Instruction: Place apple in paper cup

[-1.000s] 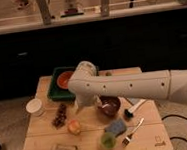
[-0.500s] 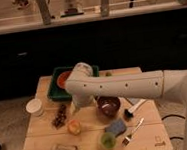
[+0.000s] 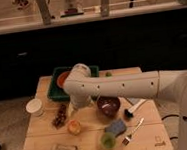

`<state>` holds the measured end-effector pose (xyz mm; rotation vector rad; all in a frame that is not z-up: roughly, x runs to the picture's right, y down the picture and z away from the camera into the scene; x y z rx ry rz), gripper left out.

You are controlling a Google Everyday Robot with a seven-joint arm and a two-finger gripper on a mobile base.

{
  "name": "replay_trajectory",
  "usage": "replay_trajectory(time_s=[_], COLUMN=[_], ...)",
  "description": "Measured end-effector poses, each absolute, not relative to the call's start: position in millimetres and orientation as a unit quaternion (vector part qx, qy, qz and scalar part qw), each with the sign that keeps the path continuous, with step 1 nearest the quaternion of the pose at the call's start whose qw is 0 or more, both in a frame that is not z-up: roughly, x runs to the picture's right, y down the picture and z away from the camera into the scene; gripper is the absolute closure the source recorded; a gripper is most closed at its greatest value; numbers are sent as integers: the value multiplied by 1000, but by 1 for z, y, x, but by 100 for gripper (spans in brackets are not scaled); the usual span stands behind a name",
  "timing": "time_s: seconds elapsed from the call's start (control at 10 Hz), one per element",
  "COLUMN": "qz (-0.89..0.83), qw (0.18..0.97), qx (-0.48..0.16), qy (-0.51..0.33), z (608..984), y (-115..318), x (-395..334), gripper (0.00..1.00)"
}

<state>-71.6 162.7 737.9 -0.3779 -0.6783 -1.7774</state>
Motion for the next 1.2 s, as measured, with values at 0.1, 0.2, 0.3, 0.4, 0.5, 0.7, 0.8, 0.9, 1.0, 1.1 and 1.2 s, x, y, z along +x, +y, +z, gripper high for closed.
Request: replay_trajectory(time_s=[0.1, 0.2, 0.3, 0.4, 0.5, 0.7, 0.8, 0.9, 1.0, 1.1, 1.2], qz=[-758, -760, -761, -762, -763, -765, -767, -767, -766, -766, -766], qw=[561, 557, 551, 548, 543, 533, 527, 523, 518, 513, 509], qx=[-160, -159, -160, -160, -161, -160, -161, -164, -166, -167, -168], qy=[-292, -296, -303, -307, -311, -323, -329, -334, -342, -349, -355], z=[739, 741, 744, 747, 751, 757, 760, 764, 769, 773, 776], y=[165, 167, 171, 176, 179, 185, 188, 191, 197, 200, 203], x=[-74, -76, -77, -78, -80, -84, -85, -85, -85, -86, -87], gripper=[20, 20, 20, 20, 20, 20, 20, 20, 20, 20, 20])
